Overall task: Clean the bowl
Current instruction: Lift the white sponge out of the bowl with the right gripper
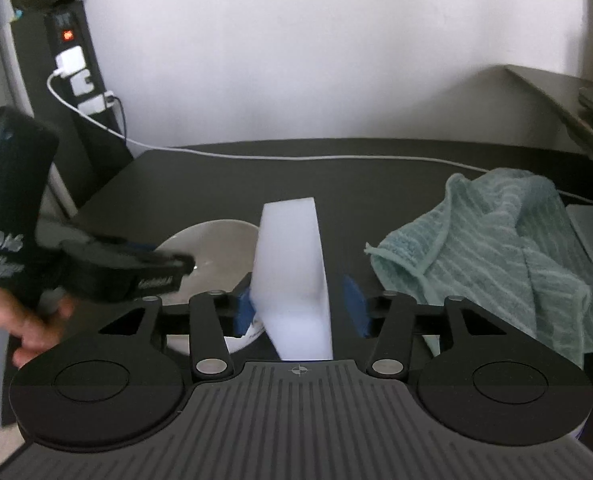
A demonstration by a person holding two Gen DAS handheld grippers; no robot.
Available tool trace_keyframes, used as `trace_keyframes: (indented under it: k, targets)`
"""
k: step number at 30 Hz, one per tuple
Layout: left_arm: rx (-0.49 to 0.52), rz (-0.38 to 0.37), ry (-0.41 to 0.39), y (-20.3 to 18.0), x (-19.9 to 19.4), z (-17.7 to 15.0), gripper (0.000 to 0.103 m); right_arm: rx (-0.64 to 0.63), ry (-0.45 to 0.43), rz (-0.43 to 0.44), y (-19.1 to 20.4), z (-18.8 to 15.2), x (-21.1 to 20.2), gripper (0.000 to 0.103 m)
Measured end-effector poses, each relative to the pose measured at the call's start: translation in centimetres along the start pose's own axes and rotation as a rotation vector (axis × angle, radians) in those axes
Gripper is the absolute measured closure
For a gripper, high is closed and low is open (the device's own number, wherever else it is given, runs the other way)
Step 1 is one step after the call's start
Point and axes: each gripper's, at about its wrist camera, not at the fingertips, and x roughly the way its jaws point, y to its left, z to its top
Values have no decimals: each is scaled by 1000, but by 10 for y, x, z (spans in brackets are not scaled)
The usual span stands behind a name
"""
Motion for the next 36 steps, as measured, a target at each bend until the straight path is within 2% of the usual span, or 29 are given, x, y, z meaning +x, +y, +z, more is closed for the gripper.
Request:
trace_keyframes:
  k: [3, 6, 8, 13, 17, 21, 24, 27, 32, 36]
  targets:
    - [125, 14, -38, -10, 4, 6, 76, -40, -4, -4, 6, -5, -6, 52]
    - [217, 13, -49, -20, 12, 7, 75, -98, 6, -47, 14, -7, 3, 61]
    - [234, 22, -47, -23, 15, 7, 74, -137, 7, -75, 19, -8, 9, 72]
    - [62, 101, 23, -13, 20, 7, 87, -179, -2, -115, 28, -6, 19, 72]
    - [-47, 82, 72, -5, 16, 3, 89, -200, -5, -126, 32, -9, 19, 73]
    - [-56, 83, 79, -6, 17, 3, 89, -197, 3, -105, 39, -19, 4, 73]
    - [-60, 76, 82, -5, 17, 3, 89, -189, 6, -49, 46, -32, -12, 73]
    - [-68, 64, 85, -4, 15, 2, 88, -178, -1, -44, 48, -35, -17, 73]
    - [-120, 6, 115, 1, 1, -10, 79, -72, -3, -83, 21, -16, 4, 73]
    - [-126, -27, 120, 1, -3, -14, 77, -42, -7, -85, 15, -7, 17, 73]
